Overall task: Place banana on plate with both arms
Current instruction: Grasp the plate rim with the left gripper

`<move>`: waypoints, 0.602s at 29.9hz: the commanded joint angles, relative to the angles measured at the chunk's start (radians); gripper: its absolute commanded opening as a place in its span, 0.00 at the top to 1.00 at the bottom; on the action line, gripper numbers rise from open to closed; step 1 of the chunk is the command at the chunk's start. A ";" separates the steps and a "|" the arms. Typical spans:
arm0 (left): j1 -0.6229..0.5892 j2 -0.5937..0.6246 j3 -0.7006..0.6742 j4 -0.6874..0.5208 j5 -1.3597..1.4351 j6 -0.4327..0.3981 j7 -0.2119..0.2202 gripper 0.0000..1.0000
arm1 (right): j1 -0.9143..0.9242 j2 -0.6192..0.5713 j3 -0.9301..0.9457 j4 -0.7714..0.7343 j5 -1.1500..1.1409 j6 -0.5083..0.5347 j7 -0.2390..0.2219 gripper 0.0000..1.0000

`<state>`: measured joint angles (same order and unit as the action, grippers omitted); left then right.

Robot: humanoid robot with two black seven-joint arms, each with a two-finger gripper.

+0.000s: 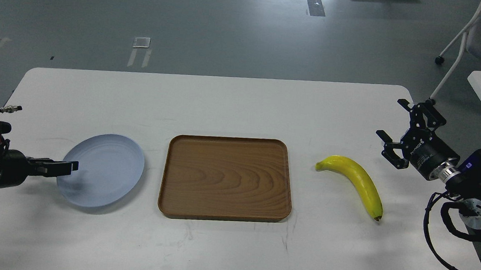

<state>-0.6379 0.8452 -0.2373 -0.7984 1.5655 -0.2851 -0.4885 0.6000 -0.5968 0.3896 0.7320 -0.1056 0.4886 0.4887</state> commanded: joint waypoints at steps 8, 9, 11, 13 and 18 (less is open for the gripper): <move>0.004 -0.005 0.000 0.014 -0.015 0.000 0.000 0.81 | -0.002 -0.001 -0.003 0.000 0.000 0.000 0.000 0.01; 0.004 -0.005 0.001 0.014 -0.015 0.000 0.000 0.91 | -0.002 -0.001 -0.003 0.000 0.000 0.000 0.000 0.01; 0.004 -0.003 0.001 0.014 -0.012 0.000 0.000 1.00 | -0.002 -0.001 -0.003 0.000 0.000 0.000 0.000 0.01; 0.004 -0.005 0.000 0.016 -0.013 0.001 0.000 1.00 | 0.000 -0.001 -0.003 0.000 0.000 0.000 0.000 0.01; -0.002 -0.005 0.001 0.013 -0.045 0.041 0.000 1.00 | 0.000 0.000 -0.003 0.000 0.000 0.000 0.000 0.01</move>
<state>-0.6336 0.8408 -0.2371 -0.7828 1.5436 -0.2651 -0.4885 0.5989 -0.5982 0.3865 0.7314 -0.1059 0.4886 0.4887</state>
